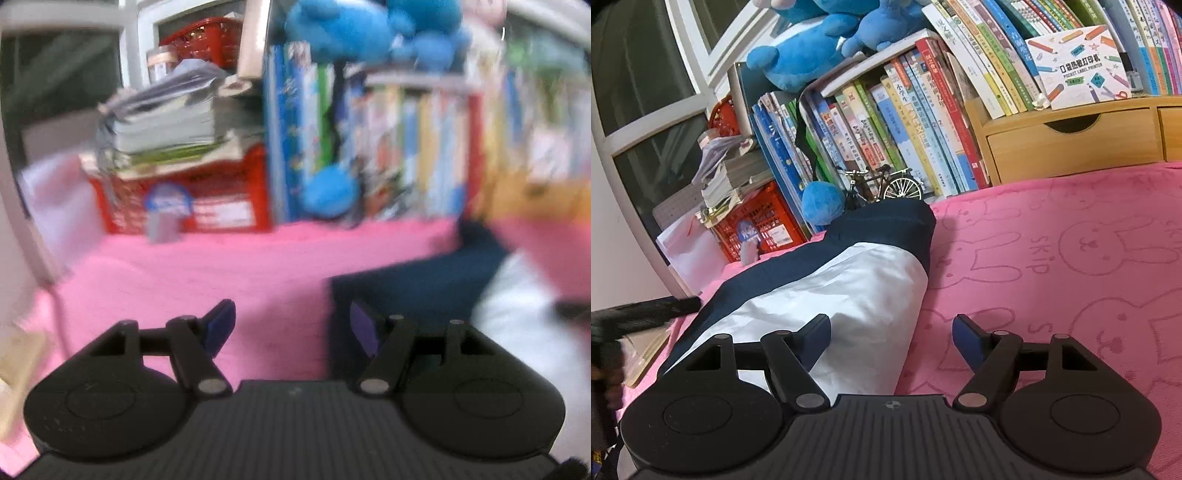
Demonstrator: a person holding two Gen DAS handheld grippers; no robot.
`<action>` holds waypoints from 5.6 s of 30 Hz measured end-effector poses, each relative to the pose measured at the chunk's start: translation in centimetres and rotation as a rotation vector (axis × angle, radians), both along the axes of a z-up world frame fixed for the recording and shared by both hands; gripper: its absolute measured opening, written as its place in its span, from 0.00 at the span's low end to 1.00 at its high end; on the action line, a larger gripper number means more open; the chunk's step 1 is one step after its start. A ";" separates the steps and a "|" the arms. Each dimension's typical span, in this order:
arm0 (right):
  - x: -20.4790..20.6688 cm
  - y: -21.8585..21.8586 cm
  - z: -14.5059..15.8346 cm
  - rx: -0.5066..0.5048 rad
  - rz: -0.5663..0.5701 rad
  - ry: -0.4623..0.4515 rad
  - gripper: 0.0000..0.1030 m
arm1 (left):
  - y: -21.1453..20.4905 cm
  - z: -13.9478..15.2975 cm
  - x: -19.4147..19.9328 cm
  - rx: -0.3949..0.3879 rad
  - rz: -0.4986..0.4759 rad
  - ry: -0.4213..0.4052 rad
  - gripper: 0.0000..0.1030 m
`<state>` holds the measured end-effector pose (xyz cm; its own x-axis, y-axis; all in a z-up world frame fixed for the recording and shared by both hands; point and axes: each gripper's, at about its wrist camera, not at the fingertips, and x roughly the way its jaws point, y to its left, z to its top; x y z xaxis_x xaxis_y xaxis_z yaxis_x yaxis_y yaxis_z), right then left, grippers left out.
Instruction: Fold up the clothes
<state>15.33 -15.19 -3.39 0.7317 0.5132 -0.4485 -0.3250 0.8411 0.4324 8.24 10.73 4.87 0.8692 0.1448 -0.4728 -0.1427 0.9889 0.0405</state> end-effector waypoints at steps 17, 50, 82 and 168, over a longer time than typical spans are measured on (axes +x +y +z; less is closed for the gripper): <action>0.6 -2.2 -1.3 0.172 -0.025 0.095 0.79 | -0.3 -3.5 0.6 0.281 0.031 0.077 0.69; -26.3 21.8 -3.4 -0.943 0.196 -0.734 0.83 | 10.1 -3.5 -14.7 -0.744 -0.265 0.027 0.64; -24.2 27.4 -6.2 -1.148 0.278 -0.775 0.14 | 11.0 -5.3 -5.4 -0.763 -0.261 0.095 0.56; -24.0 5.2 0.5 -0.457 0.057 -0.179 0.63 | 7.6 -7.1 -2.4 -0.632 -0.237 0.195 0.52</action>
<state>-8.69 -9.99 -2.86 0.7943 0.3348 -0.5069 -0.4115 0.9104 -0.0435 5.85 18.36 -2.21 0.7344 -0.3923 -0.5539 0.0316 0.8349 -0.5495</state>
